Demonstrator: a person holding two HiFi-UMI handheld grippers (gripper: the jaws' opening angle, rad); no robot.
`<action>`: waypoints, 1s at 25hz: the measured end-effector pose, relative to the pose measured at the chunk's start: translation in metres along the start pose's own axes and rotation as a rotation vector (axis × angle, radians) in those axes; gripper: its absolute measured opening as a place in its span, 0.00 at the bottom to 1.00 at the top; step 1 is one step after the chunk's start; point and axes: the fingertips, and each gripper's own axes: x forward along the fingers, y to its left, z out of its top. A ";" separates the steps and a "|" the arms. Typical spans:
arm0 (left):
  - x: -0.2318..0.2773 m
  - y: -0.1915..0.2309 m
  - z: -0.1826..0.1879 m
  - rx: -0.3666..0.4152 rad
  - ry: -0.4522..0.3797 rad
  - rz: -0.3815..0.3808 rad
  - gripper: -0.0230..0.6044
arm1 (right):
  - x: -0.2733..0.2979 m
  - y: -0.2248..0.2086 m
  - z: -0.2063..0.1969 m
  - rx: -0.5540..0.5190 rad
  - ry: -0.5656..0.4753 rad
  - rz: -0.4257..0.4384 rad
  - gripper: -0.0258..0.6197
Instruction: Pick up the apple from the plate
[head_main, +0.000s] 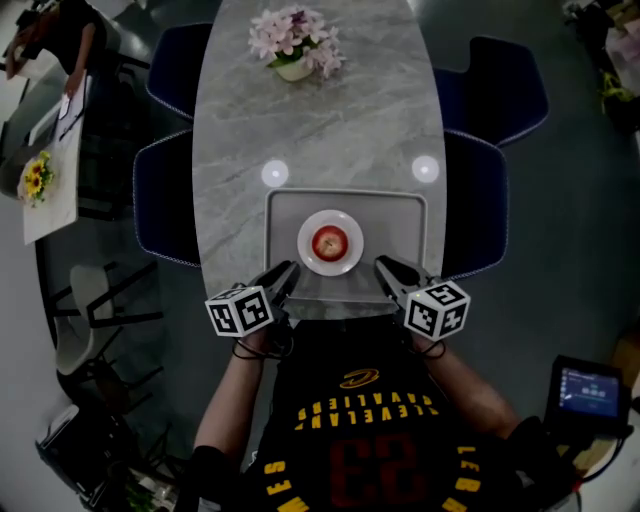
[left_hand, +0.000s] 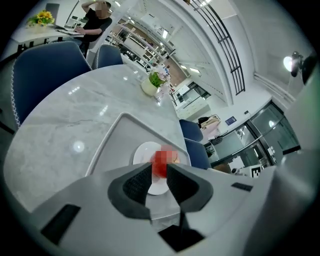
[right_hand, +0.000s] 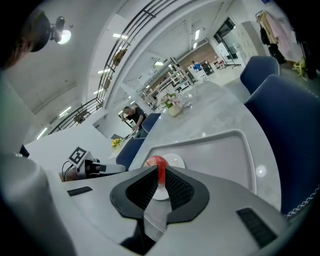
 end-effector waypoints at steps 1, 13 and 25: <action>0.005 0.001 0.000 -0.002 0.007 0.006 0.16 | 0.004 -0.005 -0.001 0.022 0.019 0.006 0.09; 0.043 0.027 0.010 -0.023 0.101 0.048 0.16 | 0.044 -0.042 -0.014 0.105 0.173 -0.003 0.09; 0.068 0.051 0.006 0.042 0.278 0.034 0.20 | 0.065 -0.061 -0.025 0.183 0.184 -0.099 0.09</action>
